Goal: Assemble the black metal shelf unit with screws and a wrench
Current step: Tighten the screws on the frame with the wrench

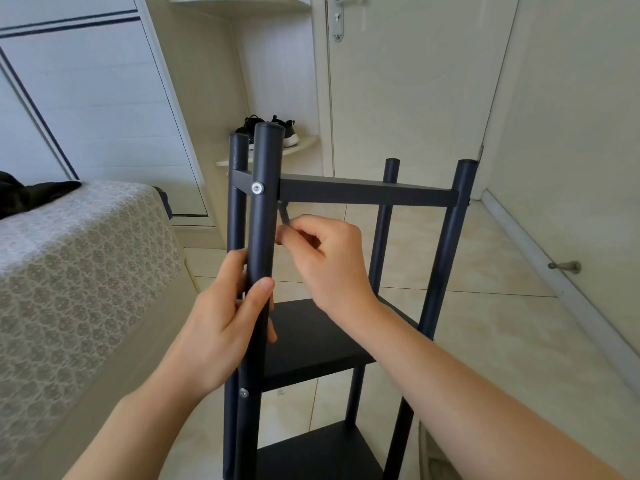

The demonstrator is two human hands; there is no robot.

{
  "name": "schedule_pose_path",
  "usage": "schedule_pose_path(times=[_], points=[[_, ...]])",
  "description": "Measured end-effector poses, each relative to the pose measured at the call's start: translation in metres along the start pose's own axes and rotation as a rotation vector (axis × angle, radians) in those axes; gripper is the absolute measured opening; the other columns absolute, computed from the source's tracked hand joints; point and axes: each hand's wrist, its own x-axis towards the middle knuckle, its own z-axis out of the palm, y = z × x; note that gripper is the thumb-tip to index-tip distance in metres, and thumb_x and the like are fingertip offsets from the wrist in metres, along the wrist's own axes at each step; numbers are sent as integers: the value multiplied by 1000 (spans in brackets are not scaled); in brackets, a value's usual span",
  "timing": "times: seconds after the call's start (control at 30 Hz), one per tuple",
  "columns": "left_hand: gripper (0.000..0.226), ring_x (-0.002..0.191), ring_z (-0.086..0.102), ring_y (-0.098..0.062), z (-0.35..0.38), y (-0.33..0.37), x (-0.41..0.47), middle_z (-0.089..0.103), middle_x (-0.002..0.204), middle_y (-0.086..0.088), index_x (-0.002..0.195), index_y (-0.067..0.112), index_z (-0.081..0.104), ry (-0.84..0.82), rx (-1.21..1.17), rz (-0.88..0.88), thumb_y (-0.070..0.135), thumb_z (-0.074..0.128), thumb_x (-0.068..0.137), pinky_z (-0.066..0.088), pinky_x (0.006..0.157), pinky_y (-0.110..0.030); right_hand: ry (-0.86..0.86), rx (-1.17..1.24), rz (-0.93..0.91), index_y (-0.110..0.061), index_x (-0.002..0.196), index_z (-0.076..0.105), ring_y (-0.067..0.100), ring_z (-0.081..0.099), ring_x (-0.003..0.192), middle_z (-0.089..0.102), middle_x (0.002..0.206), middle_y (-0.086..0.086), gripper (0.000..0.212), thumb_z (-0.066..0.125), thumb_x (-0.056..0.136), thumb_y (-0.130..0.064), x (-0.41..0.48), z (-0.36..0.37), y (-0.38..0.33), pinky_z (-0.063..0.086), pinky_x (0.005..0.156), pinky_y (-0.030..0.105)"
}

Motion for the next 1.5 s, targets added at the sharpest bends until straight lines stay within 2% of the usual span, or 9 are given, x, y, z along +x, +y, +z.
schedule_pose_path(times=[0.13,0.3,0.4,0.57,0.73,0.9,1.1,1.23,1.5], points=[[15,64,72,-24,0,-1,0,64,83,1,105,45,46,-6,0,4,52,43,91,56,62,-37,-32,50,99,1,66,65,13,45,50,48,51,3,31,62,93,-12,-2,-10,-13,37,54,24],[8,63,72,-25,2,-3,0,63,83,2,104,43,46,-3,3,8,48,43,98,56,63,-40,-44,58,192,-2,76,73,5,44,44,45,44,-12,23,62,93,-12,-2,-21,-20,34,53,20],[9,63,72,-25,2,-2,0,64,84,2,104,45,46,-6,5,11,52,41,100,55,63,-38,-45,4,155,-3,81,74,5,47,49,49,51,-8,22,62,95,-15,-2,-24,-25,37,55,19],[12,64,73,-24,1,0,0,64,86,3,102,49,44,-24,15,23,53,42,91,55,61,-32,-30,-62,96,-17,59,60,4,55,50,55,51,-4,38,61,96,-19,-3,-22,-25,51,66,25],[11,63,73,-24,-1,-1,1,64,83,4,100,48,44,-31,15,33,54,42,91,55,61,-34,12,-41,47,-11,68,70,6,61,56,65,57,0,31,60,97,-19,-4,-12,-16,52,74,22],[5,64,73,-23,-1,-3,2,64,85,3,99,48,44,-28,32,48,52,40,97,56,60,-36,138,24,-48,-3,86,75,11,62,59,64,63,2,20,62,96,-15,-4,2,0,53,65,24],[6,64,73,-23,-2,-4,3,65,85,3,102,52,44,-29,46,56,48,40,101,56,61,-37,222,71,-108,-4,82,75,12,64,62,68,67,3,16,65,93,-10,6,19,11,53,64,24],[5,64,73,-24,-2,-4,3,65,85,3,100,49,44,-29,42,56,47,40,101,56,57,-31,316,41,-154,-4,67,68,8,52,57,59,60,-1,24,66,91,-6,13,29,16,43,60,20],[5,64,73,-24,-4,-7,3,65,84,3,101,45,45,-23,32,56,47,41,102,58,60,-31,305,10,-174,0,73,71,17,59,59,64,63,5,24,63,94,-9,14,32,20,51,61,35]])
